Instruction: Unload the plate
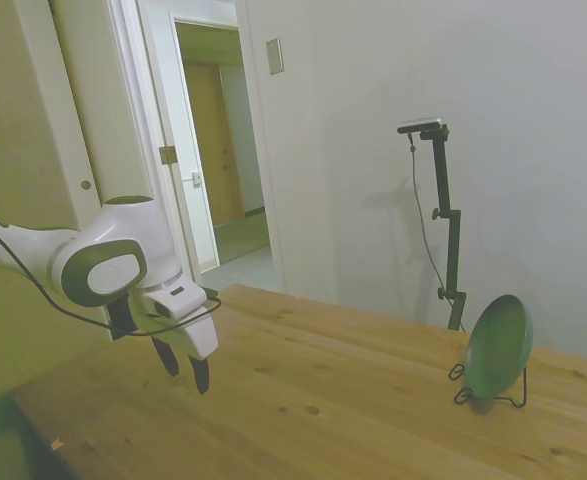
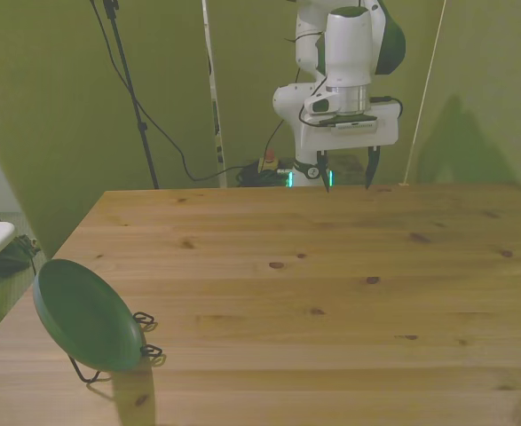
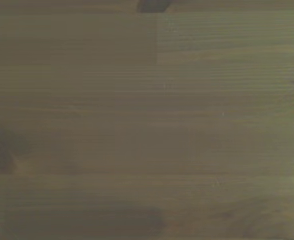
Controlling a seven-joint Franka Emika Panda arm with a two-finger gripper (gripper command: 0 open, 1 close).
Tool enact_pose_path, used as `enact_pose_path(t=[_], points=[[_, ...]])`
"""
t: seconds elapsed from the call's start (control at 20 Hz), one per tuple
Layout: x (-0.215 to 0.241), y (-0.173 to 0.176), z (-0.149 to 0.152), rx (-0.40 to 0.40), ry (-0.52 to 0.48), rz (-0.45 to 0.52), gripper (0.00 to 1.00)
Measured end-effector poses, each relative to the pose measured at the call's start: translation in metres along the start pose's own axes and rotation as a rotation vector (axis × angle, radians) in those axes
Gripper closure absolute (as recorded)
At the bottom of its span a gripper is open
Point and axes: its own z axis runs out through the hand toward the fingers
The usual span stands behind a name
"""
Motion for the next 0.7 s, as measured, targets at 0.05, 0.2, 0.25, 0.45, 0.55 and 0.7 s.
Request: enact_pose_path(t=[0.05,0.2,0.25,0.45,0.55,0.7], points=[[0.000,0.000,0.000,0.000,-0.001,-0.001,0.00],[0.016,0.015,-0.007,-0.017,0.033,0.020,0.00],[0.027,0.027,-0.016,-0.030,0.057,0.040,0.00],[0.069,0.088,-0.067,-0.048,0.151,0.150,0.00],[0.087,0.115,-0.091,-0.054,0.205,0.198,0.00],[0.121,0.151,-0.120,-0.053,0.261,0.246,0.00]])
